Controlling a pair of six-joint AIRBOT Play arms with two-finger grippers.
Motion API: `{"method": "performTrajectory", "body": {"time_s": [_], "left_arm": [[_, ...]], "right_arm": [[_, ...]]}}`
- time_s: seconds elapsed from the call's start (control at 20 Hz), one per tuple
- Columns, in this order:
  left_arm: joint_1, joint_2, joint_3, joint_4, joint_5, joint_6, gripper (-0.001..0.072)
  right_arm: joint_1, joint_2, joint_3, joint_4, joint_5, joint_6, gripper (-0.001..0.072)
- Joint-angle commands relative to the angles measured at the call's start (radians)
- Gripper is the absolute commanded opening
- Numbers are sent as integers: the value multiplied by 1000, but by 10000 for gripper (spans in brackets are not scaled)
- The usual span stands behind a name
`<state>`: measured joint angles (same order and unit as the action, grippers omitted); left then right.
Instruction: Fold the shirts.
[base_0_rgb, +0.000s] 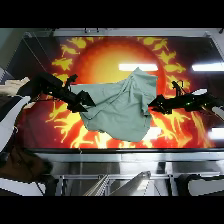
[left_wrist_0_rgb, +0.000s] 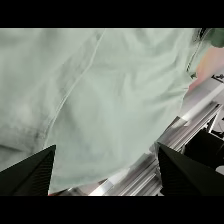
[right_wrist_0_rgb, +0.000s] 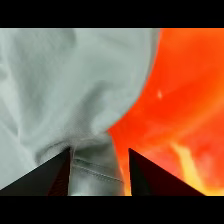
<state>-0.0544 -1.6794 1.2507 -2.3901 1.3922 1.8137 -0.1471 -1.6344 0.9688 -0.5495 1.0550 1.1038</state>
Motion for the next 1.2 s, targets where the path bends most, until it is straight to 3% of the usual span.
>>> {"method": "performTrajectory", "body": {"time_s": [0.0, 0.15, 0.25, 0.55, 0.7, 0.75, 0.85, 0.95, 1.15], "left_arm": [[86, 56, -78, 0, 41, -1, 697], [166, 140, -194, -3, 37, 1, 698], [203, 201, -275, -3, 10, 2, 698], [190, 286, -421, -19, -101, 3, 698], [138, 275, -393, -19, -137, 3, 697], [122, 264, -372, -20, -136, 3, 697], [76, 231, -316, -21, -137, 2, 697], [29, 184, -257, -18, -136, 2, 698], [-8, 92, -224, -9, -141, 3, 697]], "right_arm": [[4, 1, 0, 105, 11, -41, 393], [-32, 1, 1, 143, 35, -60, 397], [-51, 0, 0, 141, 29, -60, 584], [-11, -75, -3, 146, -57, 5, 579], [56, -109, -3, 222, -56, -26, 566], [69, -109, -1, 289, -52, -69, 541], [69, -106, 10, 436, 14, -159, 304], [61, -105, 23, 524, 78, -192, 179], [54, -105, 33, 531, 117, -197, 155]]}}
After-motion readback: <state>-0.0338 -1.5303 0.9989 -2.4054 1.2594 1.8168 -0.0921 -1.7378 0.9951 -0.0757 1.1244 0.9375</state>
